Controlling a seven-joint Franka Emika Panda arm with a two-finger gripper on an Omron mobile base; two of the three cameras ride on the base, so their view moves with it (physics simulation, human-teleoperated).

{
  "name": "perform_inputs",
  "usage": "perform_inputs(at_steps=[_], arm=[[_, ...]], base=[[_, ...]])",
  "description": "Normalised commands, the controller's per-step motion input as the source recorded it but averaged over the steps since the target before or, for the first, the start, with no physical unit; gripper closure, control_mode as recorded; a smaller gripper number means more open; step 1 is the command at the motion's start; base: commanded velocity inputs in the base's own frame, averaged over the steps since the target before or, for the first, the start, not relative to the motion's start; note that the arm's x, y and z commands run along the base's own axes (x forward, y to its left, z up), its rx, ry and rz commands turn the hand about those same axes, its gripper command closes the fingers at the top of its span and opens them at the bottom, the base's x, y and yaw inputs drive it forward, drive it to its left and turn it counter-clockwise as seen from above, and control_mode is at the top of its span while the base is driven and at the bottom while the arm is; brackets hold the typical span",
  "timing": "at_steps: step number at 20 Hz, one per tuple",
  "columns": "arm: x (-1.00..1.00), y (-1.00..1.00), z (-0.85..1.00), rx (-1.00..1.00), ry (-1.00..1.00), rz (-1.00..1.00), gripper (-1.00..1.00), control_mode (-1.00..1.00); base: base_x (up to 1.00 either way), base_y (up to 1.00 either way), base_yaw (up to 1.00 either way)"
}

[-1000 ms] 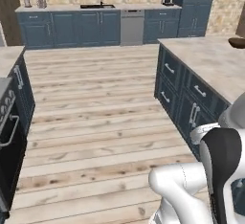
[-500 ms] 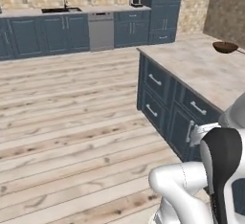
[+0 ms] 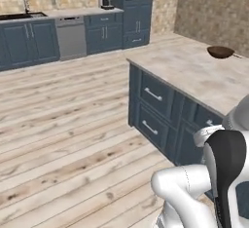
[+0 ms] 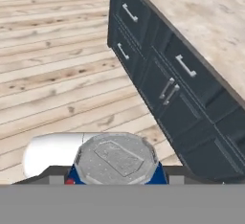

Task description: Open the fridge, grab two sodas, and place both sodas inside the bowl with ice on the dining counter.

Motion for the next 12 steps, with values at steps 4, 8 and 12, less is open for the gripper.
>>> perform_inputs(at_steps=[4, 8, 12], arm=[[0.0, 0.0, 0.0, 0.0, 0.0, 0.0, 1.0, 1.0], [0.0, 0.0, 0.0, 0.0, 0.0, 0.0, 1.0, 1.0], [0.0, 0.0, 0.0, 0.0, 0.0, 0.0, 1.0, 1.0]], base=[[1.0, 0.8, -0.37], [0.99, 0.83, -0.37], [0.96, 0.88, -0.37]])
